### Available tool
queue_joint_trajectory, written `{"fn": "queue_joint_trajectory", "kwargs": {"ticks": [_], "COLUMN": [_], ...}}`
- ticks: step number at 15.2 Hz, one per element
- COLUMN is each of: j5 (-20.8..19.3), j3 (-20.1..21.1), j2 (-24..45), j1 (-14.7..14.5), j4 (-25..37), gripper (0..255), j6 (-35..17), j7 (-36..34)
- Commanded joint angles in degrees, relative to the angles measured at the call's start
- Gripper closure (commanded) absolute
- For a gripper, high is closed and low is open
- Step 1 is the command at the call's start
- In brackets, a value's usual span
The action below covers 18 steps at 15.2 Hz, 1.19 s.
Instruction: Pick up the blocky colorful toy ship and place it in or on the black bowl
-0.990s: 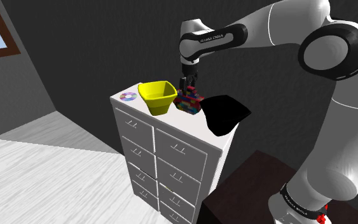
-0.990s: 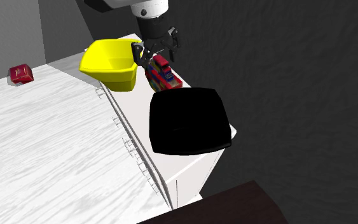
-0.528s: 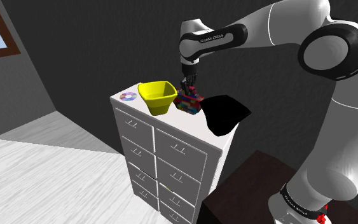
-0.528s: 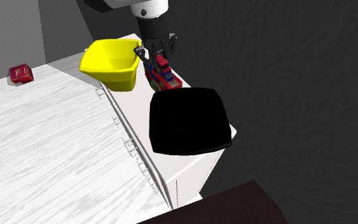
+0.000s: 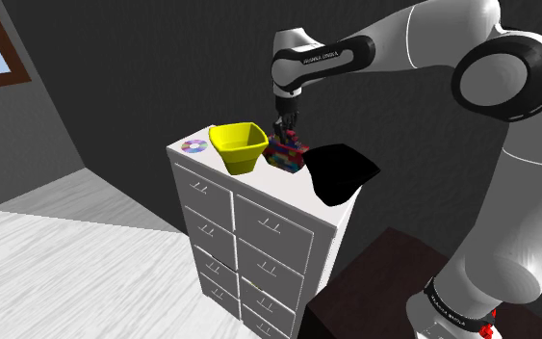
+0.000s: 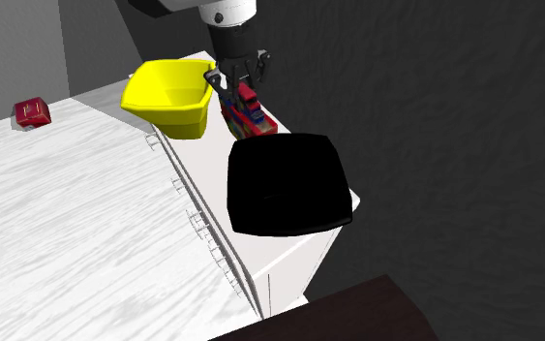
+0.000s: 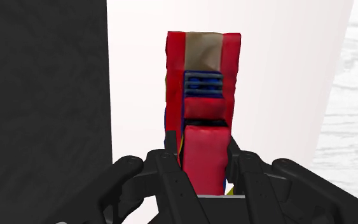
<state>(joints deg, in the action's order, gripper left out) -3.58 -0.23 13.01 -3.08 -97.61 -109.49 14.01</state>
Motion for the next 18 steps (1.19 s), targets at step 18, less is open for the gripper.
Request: {"fn": "queue_joint_trajectory", "kwargs": {"ticks": [18], "j5": [0.2], "j3": [0.0], "j2": [-0.5], "j1": [-0.1], "j4": [13.8], "gripper": [255], "j6": [14.2], "j7": [0.7]}}
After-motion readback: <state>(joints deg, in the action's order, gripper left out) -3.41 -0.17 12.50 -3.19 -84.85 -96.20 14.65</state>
